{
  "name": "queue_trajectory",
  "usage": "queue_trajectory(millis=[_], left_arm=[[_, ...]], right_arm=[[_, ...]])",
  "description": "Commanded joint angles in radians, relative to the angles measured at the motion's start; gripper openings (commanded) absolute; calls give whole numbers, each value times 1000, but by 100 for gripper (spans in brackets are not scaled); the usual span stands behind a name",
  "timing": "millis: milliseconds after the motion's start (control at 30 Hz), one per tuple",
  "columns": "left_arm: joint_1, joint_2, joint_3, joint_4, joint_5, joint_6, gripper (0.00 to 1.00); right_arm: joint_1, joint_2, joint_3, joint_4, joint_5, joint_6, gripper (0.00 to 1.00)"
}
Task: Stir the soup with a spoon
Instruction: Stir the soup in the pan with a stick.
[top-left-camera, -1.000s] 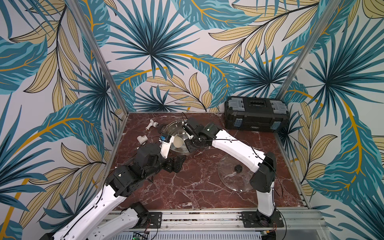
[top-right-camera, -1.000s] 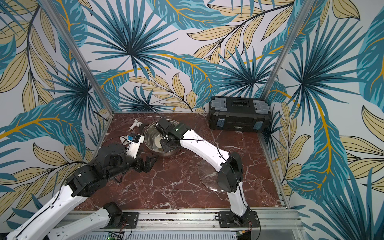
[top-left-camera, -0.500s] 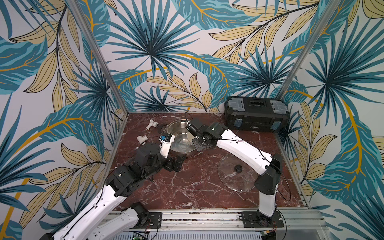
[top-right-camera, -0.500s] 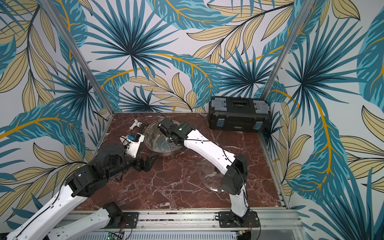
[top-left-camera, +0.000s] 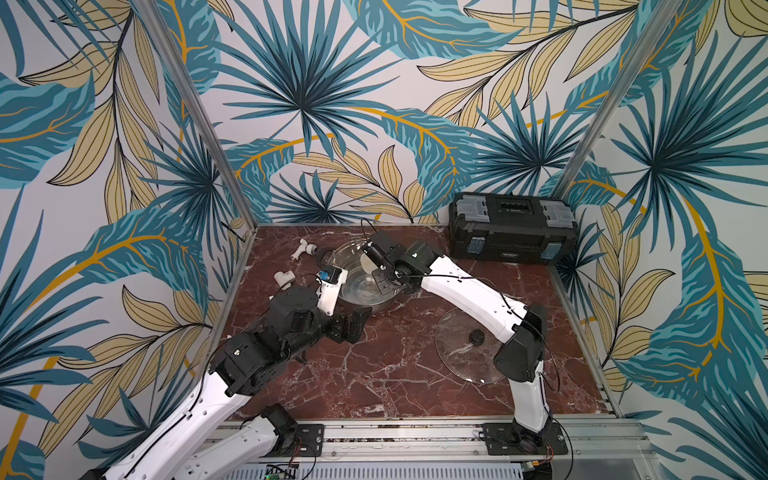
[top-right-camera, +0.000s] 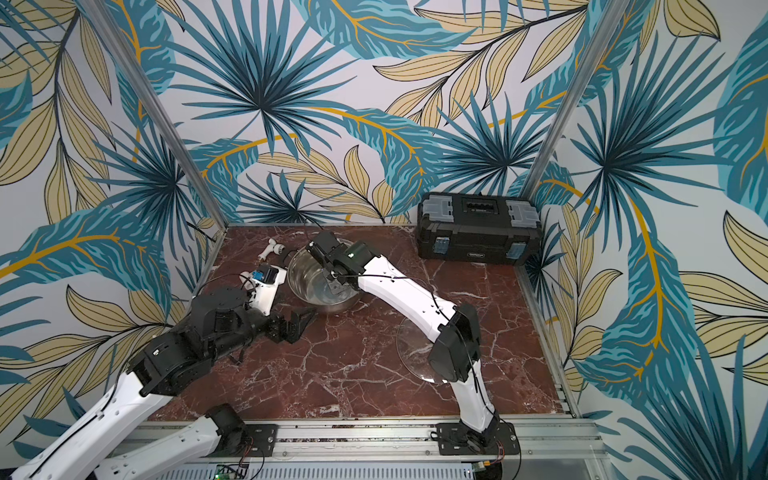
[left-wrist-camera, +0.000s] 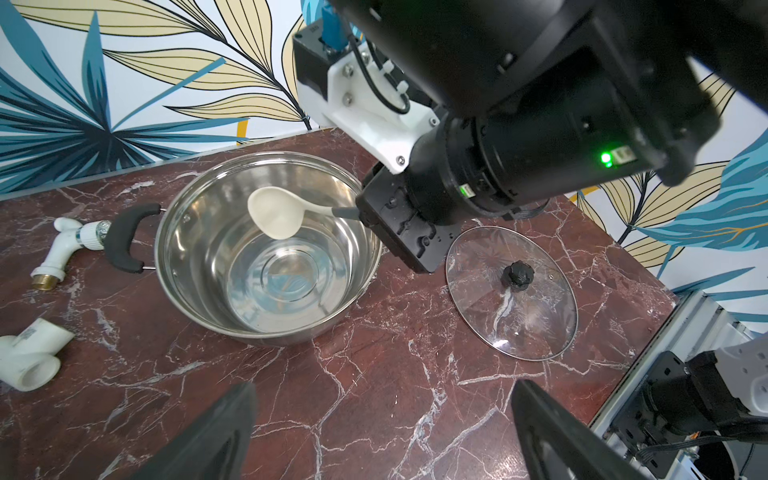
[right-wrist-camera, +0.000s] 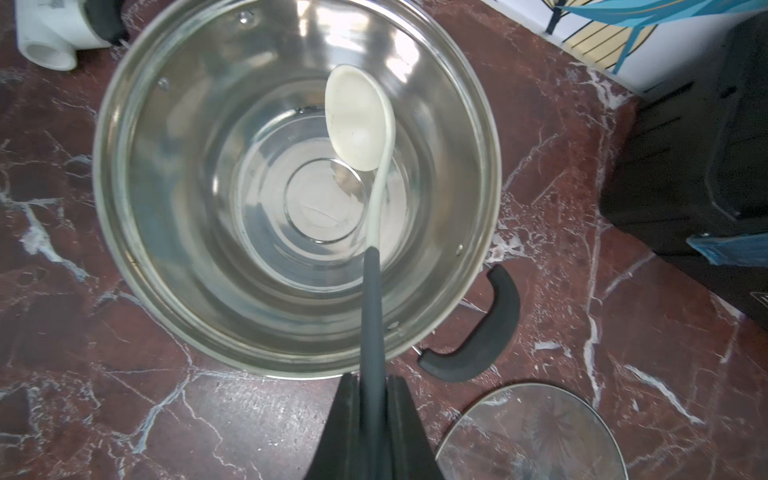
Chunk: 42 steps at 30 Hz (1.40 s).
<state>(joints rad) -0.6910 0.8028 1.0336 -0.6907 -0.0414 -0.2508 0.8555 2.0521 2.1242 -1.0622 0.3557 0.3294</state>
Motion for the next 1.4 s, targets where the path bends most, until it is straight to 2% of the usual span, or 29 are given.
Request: queue_trajectory(millis=[0, 300, 567, 767, 1067, 1367], left_arm=[[5, -13, -35, 32, -8, -1, 100], [5, -17, -38, 36, -5, -5, 100], [6, -23, -34, 38, 0, -15, 100], [5, -22, -33, 42, 7, -19, 100], [5, -19, -33, 51, 10, -22, 100], [5, -9, -43, 65, 7, -17, 100]], right_arm=[[-3, 30, 36, 42, -103, -12, 0], [-3, -11, -27, 67, -249, 1, 0], [-3, -77, -95, 22, -288, 0, 0], [-3, -137, -152, -32, -246, -10, 0], [-16, -164, -190, -102, -79, -11, 0], [-45, -130, -155, -61, -52, -24, 0]])
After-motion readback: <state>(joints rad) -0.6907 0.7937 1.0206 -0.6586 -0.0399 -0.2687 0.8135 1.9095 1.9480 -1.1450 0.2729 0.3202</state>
